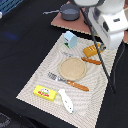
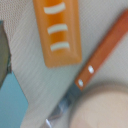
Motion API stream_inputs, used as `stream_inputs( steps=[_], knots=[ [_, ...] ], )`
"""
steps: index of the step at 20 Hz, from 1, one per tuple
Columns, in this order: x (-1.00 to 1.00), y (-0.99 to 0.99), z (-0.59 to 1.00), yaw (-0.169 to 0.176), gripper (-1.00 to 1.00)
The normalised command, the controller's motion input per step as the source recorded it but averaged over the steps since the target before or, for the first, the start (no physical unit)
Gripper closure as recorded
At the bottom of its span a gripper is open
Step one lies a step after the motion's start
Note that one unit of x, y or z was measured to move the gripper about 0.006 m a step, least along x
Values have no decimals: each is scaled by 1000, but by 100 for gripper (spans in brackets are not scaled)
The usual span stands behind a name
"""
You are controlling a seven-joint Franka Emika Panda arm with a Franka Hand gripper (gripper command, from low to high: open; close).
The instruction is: Interact with the objects in diverse but meaningful ways.
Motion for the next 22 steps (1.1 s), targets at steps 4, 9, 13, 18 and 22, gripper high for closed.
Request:
stream_inputs(
  steps=[4, 9, 13, 18, 22],
  knots=[
    [46, -846, 71, -72, -100],
    [2, -836, 0, -89, -100],
    [0, -793, 0, -112, -100],
    [0, -710, -17, -141, -100],
    [111, -677, 0, -144, -100]
  ],
)
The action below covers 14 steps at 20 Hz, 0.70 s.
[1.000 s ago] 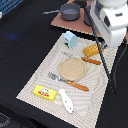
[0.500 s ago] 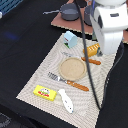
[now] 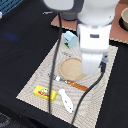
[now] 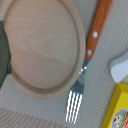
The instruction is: Interact with the objects in diverse but meaningful ways.
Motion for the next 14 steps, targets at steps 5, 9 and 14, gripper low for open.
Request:
stream_inputs(
  steps=[5, 9, 14],
  knots=[
    [363, -644, 0, -125, -100],
    [537, -526, 0, -88, -100],
    [475, -437, -23, -63, -100]
  ],
)
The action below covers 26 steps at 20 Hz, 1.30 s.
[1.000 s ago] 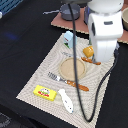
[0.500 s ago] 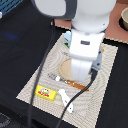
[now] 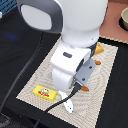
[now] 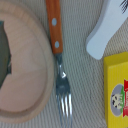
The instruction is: Interact with the objects in diverse but meaningful ways.
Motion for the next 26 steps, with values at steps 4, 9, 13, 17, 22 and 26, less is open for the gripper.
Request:
stream_inputs(
  steps=[4, 9, 13, 17, 22, 26],
  knots=[
    [286, -389, -174, -50, -100],
    [165, -389, -230, -55, -100],
    [103, -407, -272, -65, -100],
    [55, -413, -257, -71, -100],
    [130, -291, -182, -71, -100],
    [169, -226, -161, -66, -100]
  ],
)
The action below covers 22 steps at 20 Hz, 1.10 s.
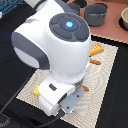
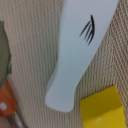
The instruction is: Interact with the objects in diverse but meaningful ways.
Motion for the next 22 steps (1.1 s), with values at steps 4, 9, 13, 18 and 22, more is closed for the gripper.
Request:
stream_inputs(
  steps=[4, 9, 13, 18, 22],
  knots=[
    [216, -174, -109, -61, 100],
    [210, -151, -105, -55, 100],
    [196, -150, -120, -53, 100],
    [191, -158, -88, -49, 100],
    [6, 24, 446, -80, 100]
  ],
)
